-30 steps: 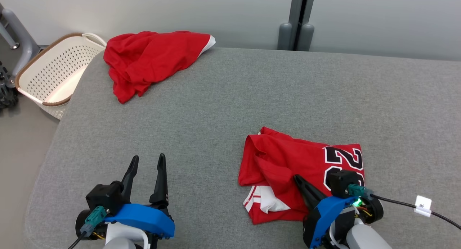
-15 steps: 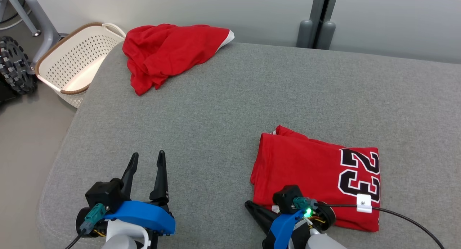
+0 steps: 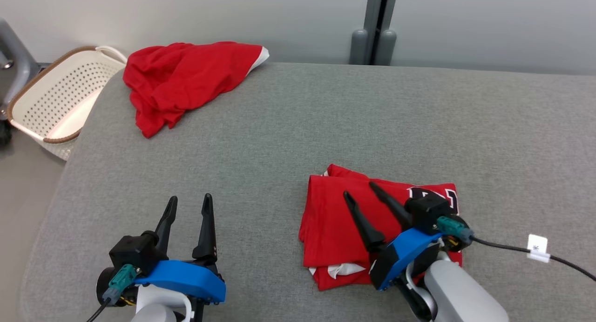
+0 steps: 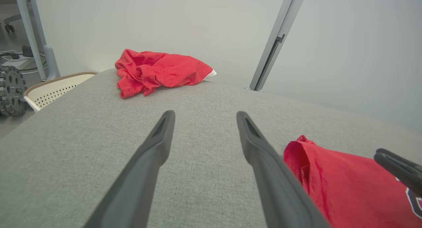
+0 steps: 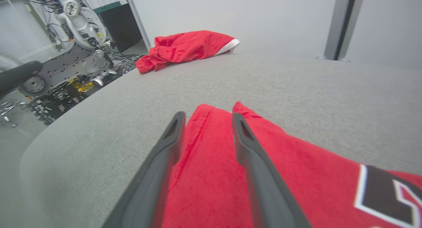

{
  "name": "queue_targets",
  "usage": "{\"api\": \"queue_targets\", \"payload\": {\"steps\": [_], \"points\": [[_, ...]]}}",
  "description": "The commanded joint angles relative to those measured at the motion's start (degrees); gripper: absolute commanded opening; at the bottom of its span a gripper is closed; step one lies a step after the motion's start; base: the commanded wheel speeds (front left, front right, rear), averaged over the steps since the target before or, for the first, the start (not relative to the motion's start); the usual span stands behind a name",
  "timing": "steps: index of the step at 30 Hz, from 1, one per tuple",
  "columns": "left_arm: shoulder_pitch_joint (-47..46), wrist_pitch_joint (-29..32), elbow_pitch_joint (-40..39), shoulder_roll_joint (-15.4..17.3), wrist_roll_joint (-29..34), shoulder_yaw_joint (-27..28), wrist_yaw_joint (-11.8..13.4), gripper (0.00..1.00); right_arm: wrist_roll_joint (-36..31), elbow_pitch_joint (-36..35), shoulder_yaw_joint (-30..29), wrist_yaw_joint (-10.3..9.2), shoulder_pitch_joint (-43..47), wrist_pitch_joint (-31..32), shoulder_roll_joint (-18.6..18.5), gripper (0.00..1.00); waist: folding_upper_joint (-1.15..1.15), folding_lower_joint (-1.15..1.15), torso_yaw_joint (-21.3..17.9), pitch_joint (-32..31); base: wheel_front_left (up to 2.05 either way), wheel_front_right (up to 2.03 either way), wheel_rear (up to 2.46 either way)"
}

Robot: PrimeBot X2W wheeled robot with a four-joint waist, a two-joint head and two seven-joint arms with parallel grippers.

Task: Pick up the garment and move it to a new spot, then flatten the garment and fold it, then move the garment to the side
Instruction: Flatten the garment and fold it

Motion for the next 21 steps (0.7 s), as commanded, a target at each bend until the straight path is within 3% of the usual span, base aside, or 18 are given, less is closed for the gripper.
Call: {"api": "queue_targets", "payload": {"steps": [1, 11, 17, 21], "points": [[-0.24, -0.28, 0.01, -0.18, 0.59, 0.33, 0.04, 1.0, -1.74, -1.07, -2.79, 0.02, 1.06, -0.47, -0.25, 1.0, 0.0, 0.0, -1.71, -0.97, 0.0, 0.0, 0.0], [-0.05, -0.28, 2.3, -2.36, 3.08, 1.08, -0.91, 1.0, -12.66, -11.64, -25.18, 0.02, 10.96, -0.74, -0.15, 1.0, 0.0, 0.0, -6.01, -4.58, 0.0, 0.0, 0.0], [3.59, -0.28, 3.1, -3.39, 3.76, 4.22, -1.79, 1.0, -12.5, -15.05, -29.22, 0.01, 16.31, -0.76, -0.17, 1.0, 0.0, 0.0, -7.31, -6.76, 0.0, 0.0, 0.0], [5.81, -0.28, 3.62, -3.88, 5.05, 5.94, -2.58, 1.0, -11.53, -15.87, -28.67, 0.02, 18.52, -0.76, -0.15, 1.0, 0.0, 0.0, -7.73, -7.6, 0.0, 0.0, 0.0]]}}
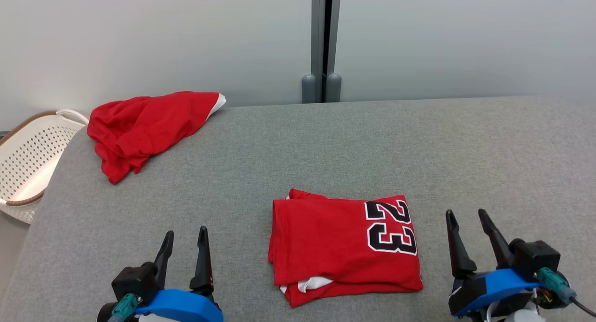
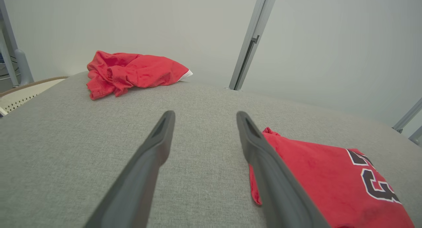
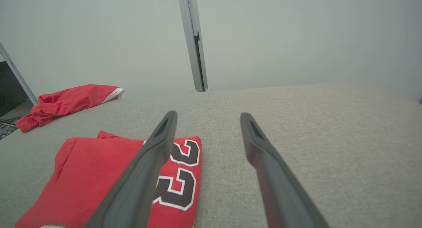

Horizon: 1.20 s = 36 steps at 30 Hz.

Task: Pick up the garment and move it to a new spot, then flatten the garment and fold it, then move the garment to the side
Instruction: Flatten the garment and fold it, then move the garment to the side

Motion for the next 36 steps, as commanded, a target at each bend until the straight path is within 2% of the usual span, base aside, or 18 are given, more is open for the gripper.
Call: {"api": "queue_targets", "payload": {"steps": [1, 9, 28, 33, 36], "points": [[0.65, -0.28, 0.25, -0.25, 0.99, 0.68, -0.4, 1.0, 0.94, -0.18, 0.77, 0.03, 1.59, -0.28, -0.05, 1.0, 0.01, 0.01, -0.27, -0.43, 0.0, 0.0, 0.0], [1.66, -0.28, 0.97, -1.11, 2.96, 2.34, -1.73, 1.0, 2.75, 0.65, 2.66, 0.03, 2.19, -0.28, -0.07, 1.0, 0.01, 0.01, -0.18, -0.94, 0.0, 0.0, 0.0], [1.28, -0.28, 2.44, -2.04, 5.3, 3.93, -3.02, 1.0, 1.77, 2.92, 1.17, 0.03, 1.66, -0.14, -0.06, 1.0, 0.01, 0.01, 0.82, -0.6, 0.0, 0.0, 0.0], [0.85, -0.29, 2.54, -2.16, 5.87, 4.1, -3.39, 1.0, 1.26, 2.85, -0.85, 0.03, -0.65, 1.7, -0.07, 1.0, 0.01, 0.01, 1.56, -0.21, 0.0, 0.0, 0.0], [0.65, -0.29, 2.52, -2.22, 6.16, 4.19, -3.31, 1.0, 0.49, 2.88, -2.76, 0.03, -2.1, 5.17, -0.09, 1.0, 0.01, 0.01, 2.22, 0.15, 0.0, 0.0, 0.0]]}}
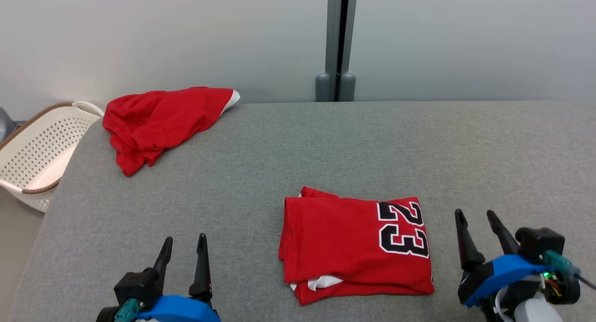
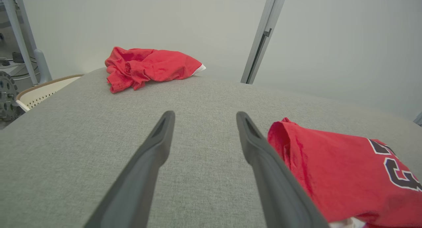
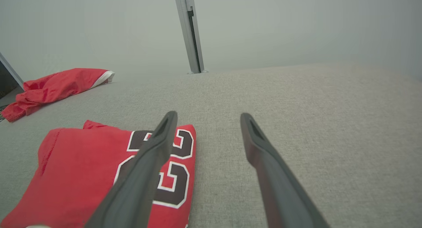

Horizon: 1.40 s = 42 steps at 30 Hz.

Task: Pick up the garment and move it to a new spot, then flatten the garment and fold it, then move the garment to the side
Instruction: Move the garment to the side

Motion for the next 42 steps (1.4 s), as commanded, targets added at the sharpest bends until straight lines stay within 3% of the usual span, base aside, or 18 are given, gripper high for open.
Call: {"api": "queue_targets", "payload": {"steps": [1, 12, 24, 25, 26, 28, 29, 35, 42], "points": [[-0.88, -0.29, 0.14, -0.19, 0.52, -0.03, 0.0, 1.0, -0.54, -0.03, -0.67, 0.03, -1.03, 1.58, -0.19, 1.0, 0.0, 0.0, 0.47, 0.31, 0.0, 0.0, 0.0], [-2.45, -0.29, 0.21, -0.56, 1.93, 0.09, -0.37, 1.0, 3.06, 5.58, -0.34, 0.03, -6.49, 18.29, -3.97, 1.0, 0.0, 0.0, 4.78, 4.28, 0.0, 0.0, 0.0], [-4.52, -0.29, -0.1, -1.02, 3.01, 1.11, -0.66, 1.0, 8.95, 14.21, 4.25, 0.03, -11.58, 23.58, -5.89, 1.0, 0.0, 0.0, 8.77, 8.74, 0.0, 0.0, 0.0], [-4.59, -0.29, -0.07, -1.09, 2.99, 1.19, -0.69, 1.0, 9.21, 14.87, 4.74, 0.03, -11.8, 23.63, -6.03, 0.87, 0.0, 0.0, 8.82, 8.88, 0.0, 0.0, 0.0], [-4.59, -0.29, -0.05, -1.14, 3.09, 1.27, -0.72, 1.0, 9.45, 15.37, 5.12, 0.03, -12.05, 23.37, -6.14, 0.45, 0.0, 0.0, 8.83, 9.01, 0.0, 0.0, 0.0], [-4.6, -0.28, -0.12, -1.26, 3.29, 1.44, -0.73, 1.0, 9.98, 16.19, 5.87, 0.03, -12.79, 22.81, -6.27, 0.2, 0.0, 0.0, 8.65, 9.22, 0.0, 0.0, 0.0], [-4.65, -0.28, -0.21, -1.32, 3.47, 1.42, -0.8, 1.0, 10.07, 16.42, 6.19, 0.03, -13.22, 22.25, -6.36, 0.0, 0.0, 0.0, 8.42, 9.32, 0.0, 0.0, 0.0], [-5.23, -0.28, -1.33, -1.82, 4.1, 1.62, -1.19, 1.0, 9.62, 16.57, 6.47, 0.0, -16.66, 17.47, -8.67, 0.0, 0.0, 0.0, 5.25, 10.22, 0.0, 0.0, 0.0], [-6.38, -0.28, -2.67, -1.99, 4.86, 1.66, -1.9, 1.0, 9.14, 16.04, 5.57, 0.01, -20.66, 15.43, -11.16, 0.0, 0.0, 0.0, -3.51, 12.96, 0.0, 0.0, 0.0]]}}
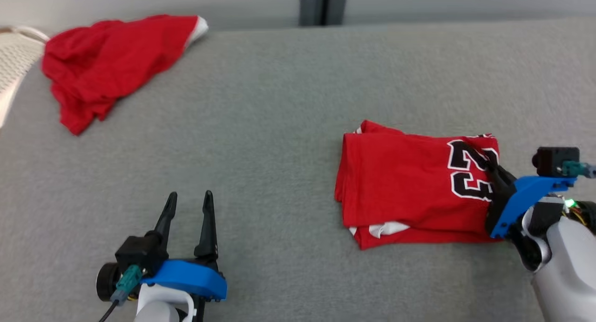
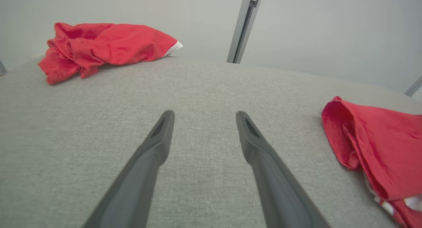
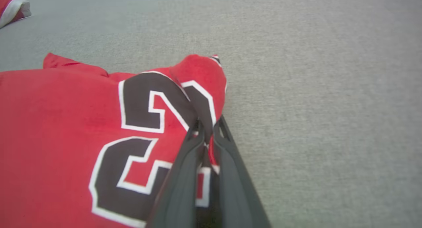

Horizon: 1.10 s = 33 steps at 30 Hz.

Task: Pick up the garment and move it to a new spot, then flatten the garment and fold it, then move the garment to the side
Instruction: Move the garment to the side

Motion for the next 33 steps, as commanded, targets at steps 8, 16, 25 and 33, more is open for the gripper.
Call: {"api": "queue_targets", "payload": {"steps": [8, 16, 25, 33], "points": [[-3.19, 0.16, -0.31, 1.13, 1.62, -0.94, -0.64, 1.0, 0.28, -0.63, -3.15, 0.0, -3.18, -2.35, -1.73, 0.0, -0.01, 0.0, -13.84, 2.65, 0.0, 0.0, 0.0], [-4.88, 1.54, -1.43, 2.53, 2.17, -1.39, -0.51, 1.0, -0.08, 0.14, -2.47, 0.0, -4.73, -4.39, -0.07, 0.0, -0.01, 0.0, -19.87, 3.99, 0.0, 0.0, 0.0], [-4.95, 2.5, -3.56, 3.55, 2.36, -1.79, 0.09, 1.0, -0.98, 2.86, -1.41, 0.0, -8.57, -6.4, -0.37, 0.0, -0.01, 0.0, -17.45, 4.4, 0.0, 0.0, 0.0], [-4.25, 2.81, -5.66, 4.11, 2.22, -1.99, 0.52, 1.0, -4.16, 7.23, -1.52, 0.0, -15.15, -5.89, -6.15, 0.0, -0.01, 0.0, -12.84, 4.9, 0.0, 0.0, 0.0]]}}
